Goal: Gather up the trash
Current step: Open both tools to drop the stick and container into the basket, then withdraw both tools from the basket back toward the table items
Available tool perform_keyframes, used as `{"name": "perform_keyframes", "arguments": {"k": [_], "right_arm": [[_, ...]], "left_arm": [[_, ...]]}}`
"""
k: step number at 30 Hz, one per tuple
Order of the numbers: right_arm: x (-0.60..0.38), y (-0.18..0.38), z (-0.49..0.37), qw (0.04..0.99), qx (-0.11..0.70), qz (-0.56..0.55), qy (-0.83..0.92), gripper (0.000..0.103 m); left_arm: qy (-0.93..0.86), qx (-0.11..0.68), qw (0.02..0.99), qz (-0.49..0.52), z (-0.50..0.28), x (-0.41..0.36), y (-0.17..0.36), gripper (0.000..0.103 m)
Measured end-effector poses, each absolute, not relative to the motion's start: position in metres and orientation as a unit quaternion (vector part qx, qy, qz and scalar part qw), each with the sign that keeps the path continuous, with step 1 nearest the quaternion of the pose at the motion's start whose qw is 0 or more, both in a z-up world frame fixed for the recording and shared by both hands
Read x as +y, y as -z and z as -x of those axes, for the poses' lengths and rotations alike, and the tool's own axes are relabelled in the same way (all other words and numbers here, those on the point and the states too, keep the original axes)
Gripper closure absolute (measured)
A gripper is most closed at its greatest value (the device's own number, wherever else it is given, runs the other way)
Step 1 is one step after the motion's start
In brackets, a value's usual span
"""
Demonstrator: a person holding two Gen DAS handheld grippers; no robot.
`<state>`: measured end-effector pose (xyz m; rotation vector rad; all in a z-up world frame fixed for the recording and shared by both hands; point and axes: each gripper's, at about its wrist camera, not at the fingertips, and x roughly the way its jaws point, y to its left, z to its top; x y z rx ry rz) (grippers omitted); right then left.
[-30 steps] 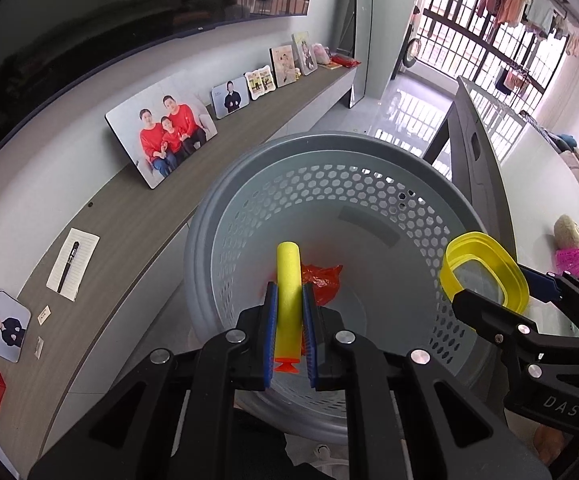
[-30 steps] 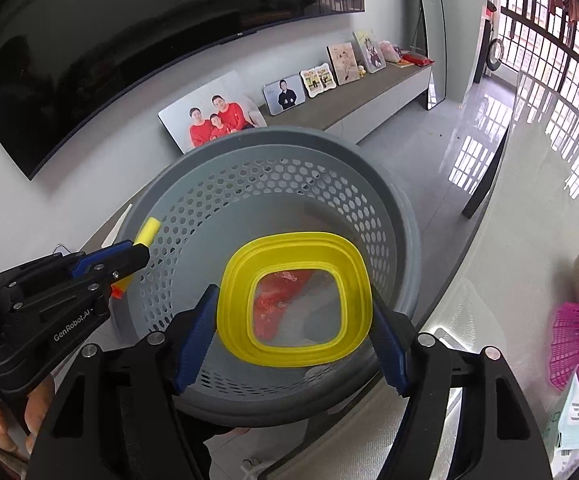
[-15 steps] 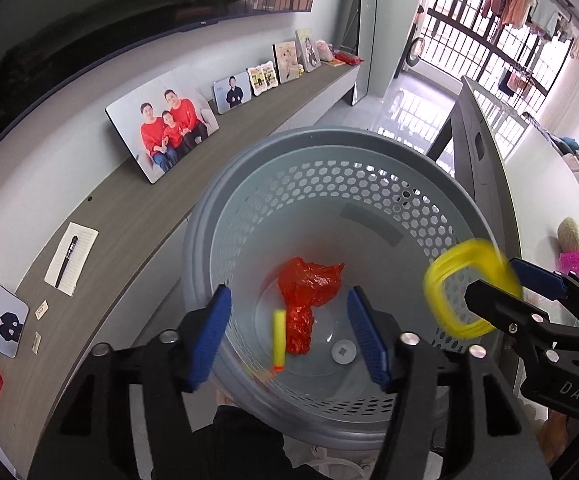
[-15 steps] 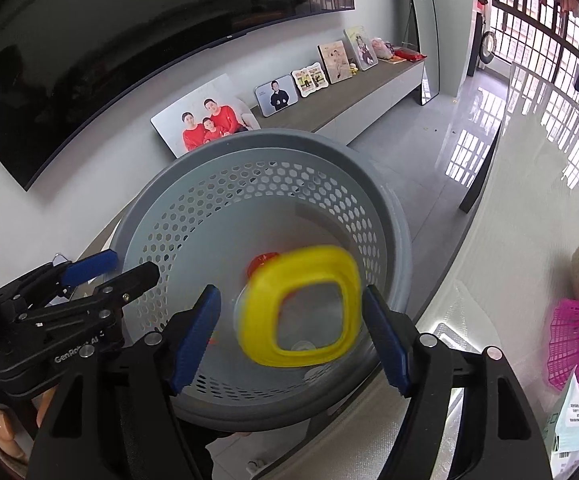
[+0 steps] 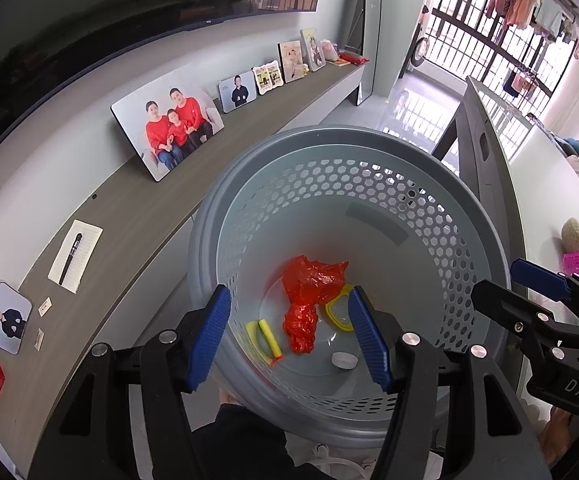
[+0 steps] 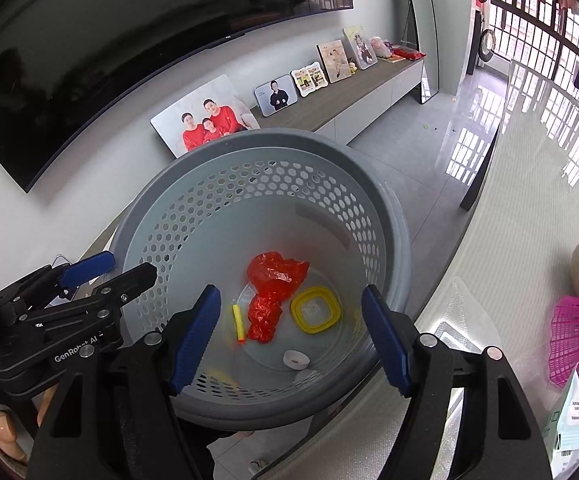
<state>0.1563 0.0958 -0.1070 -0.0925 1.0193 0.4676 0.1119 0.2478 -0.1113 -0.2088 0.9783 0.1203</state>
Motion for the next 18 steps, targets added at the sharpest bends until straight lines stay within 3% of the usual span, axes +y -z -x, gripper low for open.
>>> {"name": "perform_keyframes", "arguments": {"k": [18], "right_arm": [[0.08, 0.077, -0.132, 0.866, 0.442, 0.025, -0.231, 0.033]], "left_arm": [[-0.066, 0.456, 0.883, 0.093, -0.093, 0.243, 0.09, 0.042]]}}
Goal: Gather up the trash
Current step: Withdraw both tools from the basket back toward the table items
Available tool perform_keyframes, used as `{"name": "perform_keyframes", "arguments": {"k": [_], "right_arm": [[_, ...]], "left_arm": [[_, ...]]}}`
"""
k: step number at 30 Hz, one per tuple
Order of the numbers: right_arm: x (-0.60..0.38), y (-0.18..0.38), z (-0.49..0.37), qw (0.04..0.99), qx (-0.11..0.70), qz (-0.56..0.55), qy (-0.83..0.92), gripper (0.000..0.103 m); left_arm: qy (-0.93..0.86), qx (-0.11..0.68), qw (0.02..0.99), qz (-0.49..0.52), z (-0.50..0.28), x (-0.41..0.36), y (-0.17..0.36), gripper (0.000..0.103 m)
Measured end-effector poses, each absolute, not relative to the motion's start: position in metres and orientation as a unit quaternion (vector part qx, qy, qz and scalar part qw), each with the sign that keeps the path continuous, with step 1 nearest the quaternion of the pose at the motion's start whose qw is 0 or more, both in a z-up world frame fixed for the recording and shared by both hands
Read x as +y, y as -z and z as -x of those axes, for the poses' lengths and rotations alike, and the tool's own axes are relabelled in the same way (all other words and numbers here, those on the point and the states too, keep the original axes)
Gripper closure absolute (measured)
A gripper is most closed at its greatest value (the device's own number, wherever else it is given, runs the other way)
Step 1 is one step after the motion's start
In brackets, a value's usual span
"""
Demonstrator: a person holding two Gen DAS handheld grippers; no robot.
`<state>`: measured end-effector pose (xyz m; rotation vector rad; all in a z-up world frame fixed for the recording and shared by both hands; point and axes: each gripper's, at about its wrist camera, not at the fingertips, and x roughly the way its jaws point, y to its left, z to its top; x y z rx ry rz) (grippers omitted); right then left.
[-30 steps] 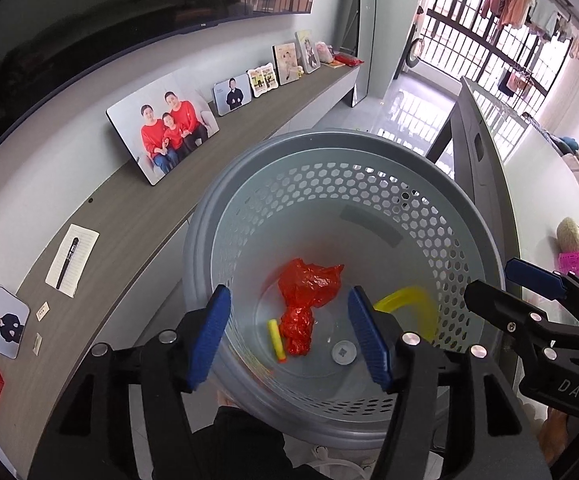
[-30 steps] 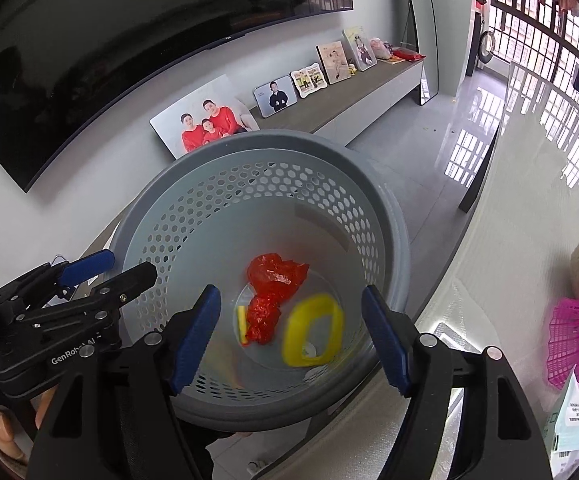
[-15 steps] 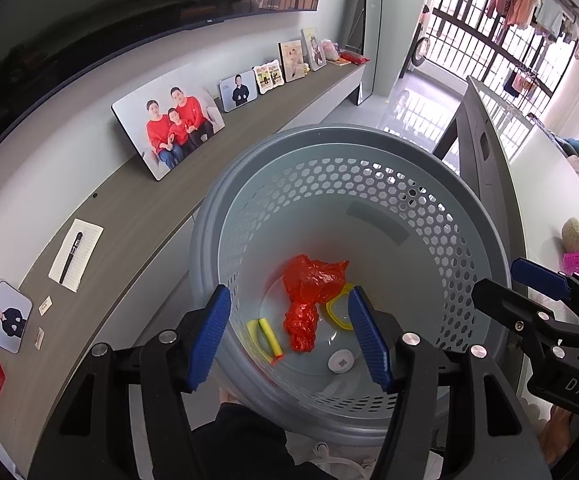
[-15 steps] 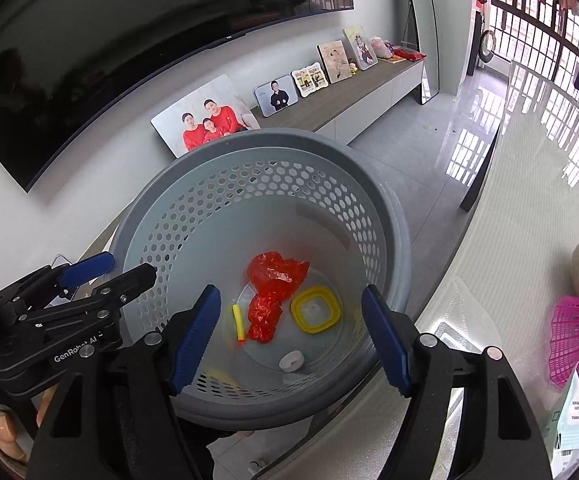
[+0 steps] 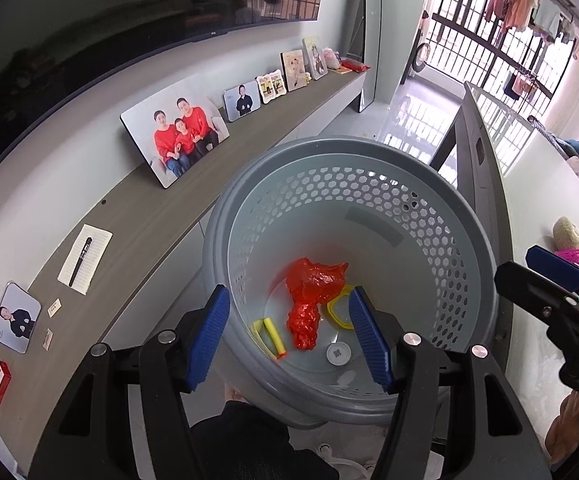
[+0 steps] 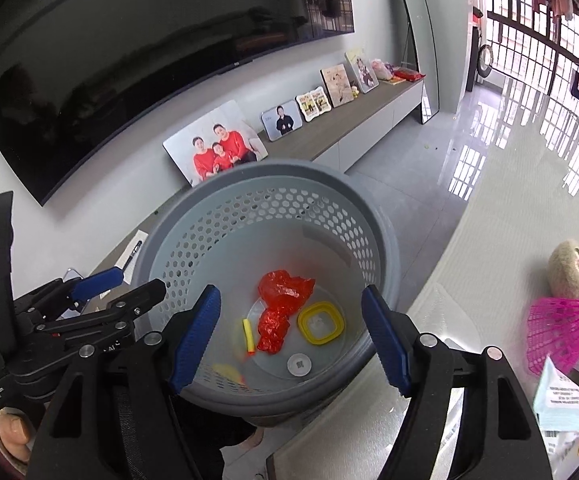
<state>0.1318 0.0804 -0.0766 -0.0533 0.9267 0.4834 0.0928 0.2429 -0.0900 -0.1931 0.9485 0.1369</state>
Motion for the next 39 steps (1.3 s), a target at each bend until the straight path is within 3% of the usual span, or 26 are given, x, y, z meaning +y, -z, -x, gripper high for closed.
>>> {"name": "perform_keyframes", "arguments": {"k": [25, 39], "right_arm": [[-0.057, 0.036, -0.056, 0.907, 0.398, -0.031, -0.13, 0.033], [-0.171, 0.045, -0.013, 0.915, 0.397, -0.068, -0.027, 0.033]], "left_arm": [[0.023, 0.421, 0.905, 0.056, -0.063, 0.131, 0.046, 0.035], [0.078, 0.423, 0.902, 0.029, -0.055, 0.049, 0.041, 0.032]]}}
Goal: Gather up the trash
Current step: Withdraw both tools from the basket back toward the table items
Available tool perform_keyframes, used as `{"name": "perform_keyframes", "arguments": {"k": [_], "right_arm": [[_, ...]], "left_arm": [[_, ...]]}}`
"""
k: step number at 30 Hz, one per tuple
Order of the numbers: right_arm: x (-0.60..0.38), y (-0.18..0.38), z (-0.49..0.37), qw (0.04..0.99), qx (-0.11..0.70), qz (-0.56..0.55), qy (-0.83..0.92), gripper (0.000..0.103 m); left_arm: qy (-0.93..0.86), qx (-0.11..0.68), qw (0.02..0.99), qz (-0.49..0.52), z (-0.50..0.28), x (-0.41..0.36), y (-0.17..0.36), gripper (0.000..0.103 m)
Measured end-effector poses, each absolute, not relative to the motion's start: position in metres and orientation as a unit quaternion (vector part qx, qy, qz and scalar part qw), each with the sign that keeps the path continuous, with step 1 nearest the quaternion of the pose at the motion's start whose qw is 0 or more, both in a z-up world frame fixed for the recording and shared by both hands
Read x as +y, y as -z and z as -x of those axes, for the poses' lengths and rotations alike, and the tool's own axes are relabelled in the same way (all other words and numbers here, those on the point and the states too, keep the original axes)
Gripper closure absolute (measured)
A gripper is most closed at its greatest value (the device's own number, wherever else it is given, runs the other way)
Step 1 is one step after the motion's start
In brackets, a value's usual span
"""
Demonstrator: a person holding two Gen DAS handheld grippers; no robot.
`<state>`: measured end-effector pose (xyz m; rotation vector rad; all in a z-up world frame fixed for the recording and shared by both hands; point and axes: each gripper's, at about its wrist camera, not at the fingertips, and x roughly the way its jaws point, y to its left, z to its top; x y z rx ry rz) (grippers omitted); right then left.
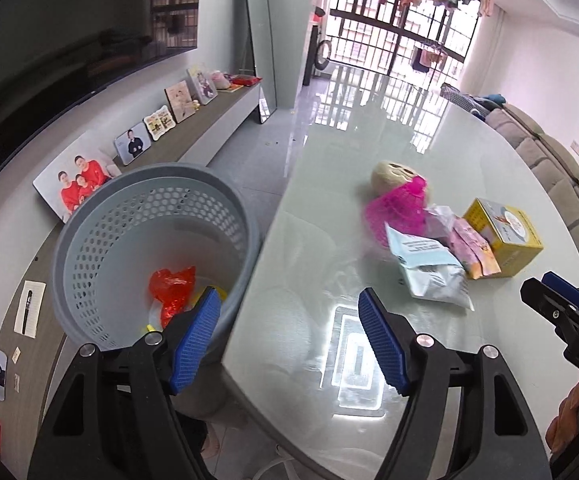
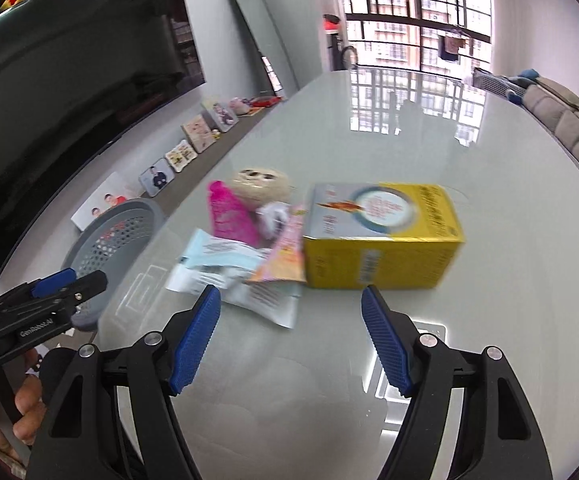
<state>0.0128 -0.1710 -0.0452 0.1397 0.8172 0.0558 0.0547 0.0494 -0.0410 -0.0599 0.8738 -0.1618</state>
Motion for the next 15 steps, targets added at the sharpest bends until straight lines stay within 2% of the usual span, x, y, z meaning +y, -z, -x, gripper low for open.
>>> {"name": "perform_keyframes", "arguments": {"k": [8, 15], "right_arm": [[-0.224, 0.06, 0.006, 0.912, 0.4, -0.092, 0.018, 0.033], [-0.233, 0.066, 0.003, 0.911, 0.399, -0.106, 0.015, 0.033]], "left_arm": [[0.097, 0.432, 0.896, 0.01, -0.053, 0.015, 0.048, 0.031], [0.1, 0.439, 0.893, 0.003, -0.063, -0.001, 0.053, 0.029]]}}
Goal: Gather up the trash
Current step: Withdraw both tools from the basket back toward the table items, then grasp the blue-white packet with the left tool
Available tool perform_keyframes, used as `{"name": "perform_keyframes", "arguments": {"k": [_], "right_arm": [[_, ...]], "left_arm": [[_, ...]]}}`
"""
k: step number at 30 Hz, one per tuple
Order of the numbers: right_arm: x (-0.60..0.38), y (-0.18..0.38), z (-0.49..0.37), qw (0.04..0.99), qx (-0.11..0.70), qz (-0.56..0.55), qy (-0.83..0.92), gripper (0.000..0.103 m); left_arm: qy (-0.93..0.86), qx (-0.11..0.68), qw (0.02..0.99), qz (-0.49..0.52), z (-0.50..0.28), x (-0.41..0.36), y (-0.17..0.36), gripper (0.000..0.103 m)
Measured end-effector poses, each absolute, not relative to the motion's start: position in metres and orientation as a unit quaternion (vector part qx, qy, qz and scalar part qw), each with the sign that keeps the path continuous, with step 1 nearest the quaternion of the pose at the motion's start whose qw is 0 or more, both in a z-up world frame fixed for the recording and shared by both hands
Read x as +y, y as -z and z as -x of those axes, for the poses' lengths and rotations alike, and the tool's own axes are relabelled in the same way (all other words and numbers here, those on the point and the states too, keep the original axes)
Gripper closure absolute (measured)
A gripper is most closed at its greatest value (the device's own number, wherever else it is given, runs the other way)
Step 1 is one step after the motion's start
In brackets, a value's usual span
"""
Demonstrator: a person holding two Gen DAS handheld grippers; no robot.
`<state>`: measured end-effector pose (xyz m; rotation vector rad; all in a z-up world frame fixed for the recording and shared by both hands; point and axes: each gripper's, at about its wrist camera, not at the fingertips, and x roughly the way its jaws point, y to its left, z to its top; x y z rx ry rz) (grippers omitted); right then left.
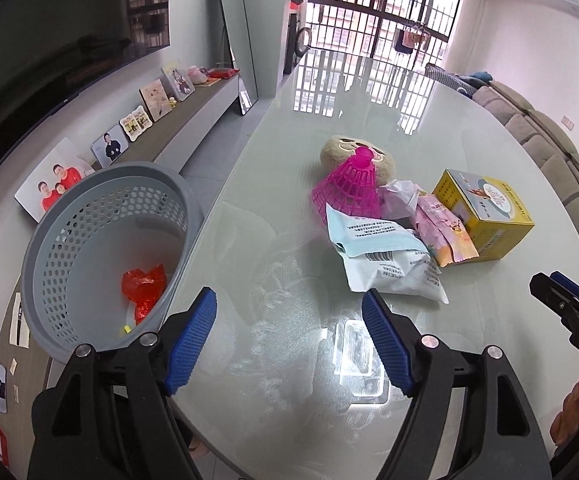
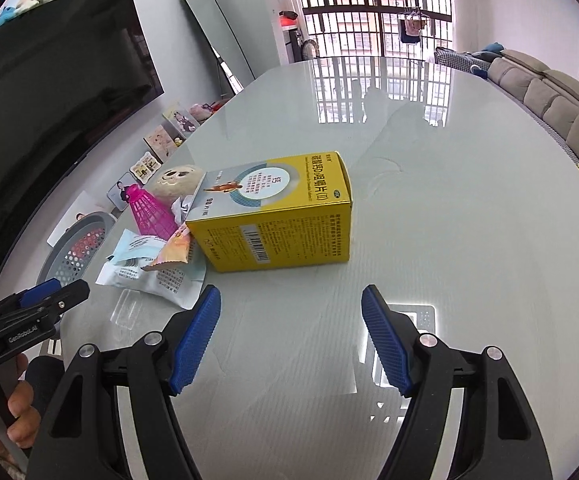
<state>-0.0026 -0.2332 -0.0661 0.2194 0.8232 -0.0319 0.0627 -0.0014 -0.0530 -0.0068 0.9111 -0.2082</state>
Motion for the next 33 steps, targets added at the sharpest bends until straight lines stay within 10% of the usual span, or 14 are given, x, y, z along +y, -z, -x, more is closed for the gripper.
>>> {"name": "perform_keyframes", "arguments": {"k": [20, 33], "right_arm": [[-0.24, 0.076, -0.012, 0.907, 0.399, -0.133, -0.005, 0.033], [-0.239, 0.081, -0.009, 0.907, 0.399, -0.136, -0.005, 0.033]], "left_arm": [[0.136, 0.463, 0.876, 0.01, -0.115, -0.04, 0.073, 0.025], [0.167, 0.45, 0.877, 0.021, -0.097, -0.045, 0.066, 0.087]]}}
